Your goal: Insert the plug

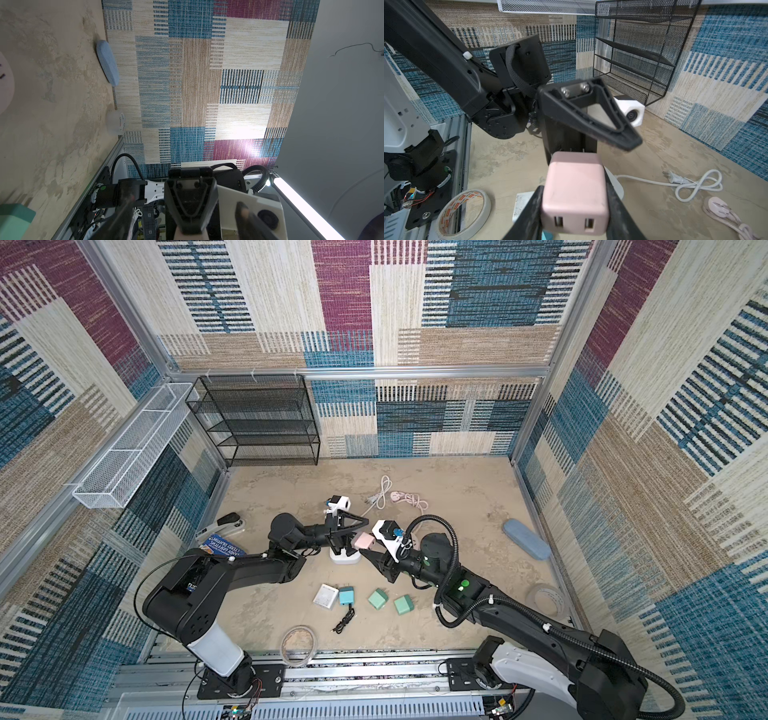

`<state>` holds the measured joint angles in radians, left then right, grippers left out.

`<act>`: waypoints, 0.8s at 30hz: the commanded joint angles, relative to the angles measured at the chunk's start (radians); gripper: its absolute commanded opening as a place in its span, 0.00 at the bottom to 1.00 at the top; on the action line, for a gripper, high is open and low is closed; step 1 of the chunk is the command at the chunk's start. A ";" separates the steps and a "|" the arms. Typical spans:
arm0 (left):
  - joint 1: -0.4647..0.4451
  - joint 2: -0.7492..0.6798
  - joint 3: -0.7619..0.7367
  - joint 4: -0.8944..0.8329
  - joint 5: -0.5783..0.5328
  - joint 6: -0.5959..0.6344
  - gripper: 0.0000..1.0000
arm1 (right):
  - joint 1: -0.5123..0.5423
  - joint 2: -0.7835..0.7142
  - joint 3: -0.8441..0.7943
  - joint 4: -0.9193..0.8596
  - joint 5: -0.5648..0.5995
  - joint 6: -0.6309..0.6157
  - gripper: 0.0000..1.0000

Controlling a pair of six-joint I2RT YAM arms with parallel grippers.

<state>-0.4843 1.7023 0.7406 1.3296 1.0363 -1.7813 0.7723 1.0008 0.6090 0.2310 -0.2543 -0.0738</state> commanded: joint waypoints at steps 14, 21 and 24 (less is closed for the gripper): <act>0.134 -0.198 0.461 -1.686 -0.428 1.213 1.00 | -0.097 0.078 0.252 -0.465 0.263 0.346 0.00; 0.113 -0.229 0.504 -1.881 -0.723 1.356 1.00 | -0.188 0.248 0.522 -0.720 0.169 0.419 0.00; 0.090 -0.218 0.517 -1.931 -0.760 1.369 1.00 | -0.231 0.300 0.600 -0.796 0.158 0.412 0.00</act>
<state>-0.3836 1.4811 1.2469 -0.4736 0.3794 -0.5083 0.5659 1.2697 1.1572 -0.4530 -0.0635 0.3134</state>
